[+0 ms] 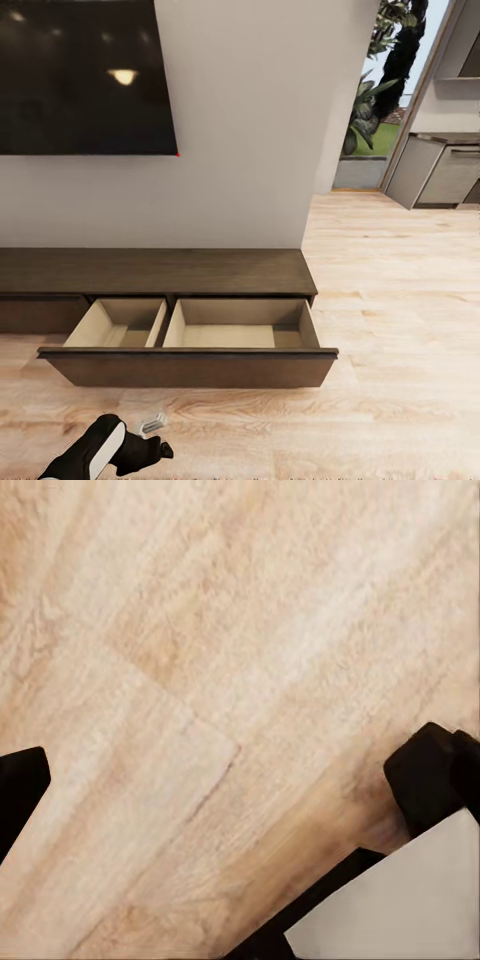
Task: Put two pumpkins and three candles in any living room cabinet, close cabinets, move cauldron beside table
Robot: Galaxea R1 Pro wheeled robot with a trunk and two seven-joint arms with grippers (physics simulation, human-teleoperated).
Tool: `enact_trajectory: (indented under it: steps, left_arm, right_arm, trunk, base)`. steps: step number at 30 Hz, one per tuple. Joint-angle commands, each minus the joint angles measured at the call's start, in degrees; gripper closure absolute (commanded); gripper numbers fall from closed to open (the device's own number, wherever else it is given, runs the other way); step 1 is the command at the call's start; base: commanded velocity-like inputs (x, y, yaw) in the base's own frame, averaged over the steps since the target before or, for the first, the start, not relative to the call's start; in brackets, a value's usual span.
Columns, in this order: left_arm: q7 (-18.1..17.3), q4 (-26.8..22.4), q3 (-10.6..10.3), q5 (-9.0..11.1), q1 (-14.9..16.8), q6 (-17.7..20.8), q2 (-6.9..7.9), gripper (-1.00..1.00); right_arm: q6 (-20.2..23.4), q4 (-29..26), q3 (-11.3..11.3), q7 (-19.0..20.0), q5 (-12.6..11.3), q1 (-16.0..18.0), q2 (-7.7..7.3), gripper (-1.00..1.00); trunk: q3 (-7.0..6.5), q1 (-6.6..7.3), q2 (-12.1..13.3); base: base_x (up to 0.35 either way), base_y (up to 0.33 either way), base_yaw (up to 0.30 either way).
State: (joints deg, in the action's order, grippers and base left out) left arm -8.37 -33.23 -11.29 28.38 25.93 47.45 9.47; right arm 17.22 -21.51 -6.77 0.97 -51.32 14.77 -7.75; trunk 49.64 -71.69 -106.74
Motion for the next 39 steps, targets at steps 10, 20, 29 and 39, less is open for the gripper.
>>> enact_trajectory:
  steps: [10, 20, 29, 39]
  left_arm:
    - [3.07, 0.16, -0.33, -0.72, 0.02, -3.98, -0.58, -1.00]
    - [7.70, 0.18, -0.31, -0.93, 0.02, -4.55, -1.13, -1.00]
    - [7.84, 0.18, -0.31, -0.93, 0.03, -4.65, -1.21, -1.00]
    - [7.84, 0.18, -0.31, -0.95, 0.00, -4.73, -1.21, -1.00]
  right_arm:
    - [-0.91, -0.66, 1.62, -2.44, 0.06, 0.00, 0.69, -1.00]
    - [-0.96, -2.39, 4.06, -6.13, 0.08, 0.00, 1.06, -1.00]
    - [-0.96, -2.49, 4.31, -6.41, 0.08, 0.00, 1.07, -1.00]
    - [-0.99, -2.49, 4.31, -6.42, 0.08, 0.00, 1.07, -1.00]
  trunk:
    - [0.00, 0.00, 0.00]
    - [0.00, 0.00, 0.00]
    - [0.00, 0.00, 0.00]
    - [0.19, 0.00, 0.00]
  base:
    - [-0.086, -0.100, 0.076]
    - [-0.139, -0.263, 0.278]
    - [-0.056, -0.071, 0.290]
    - [-0.001, -0.001, 0.290]
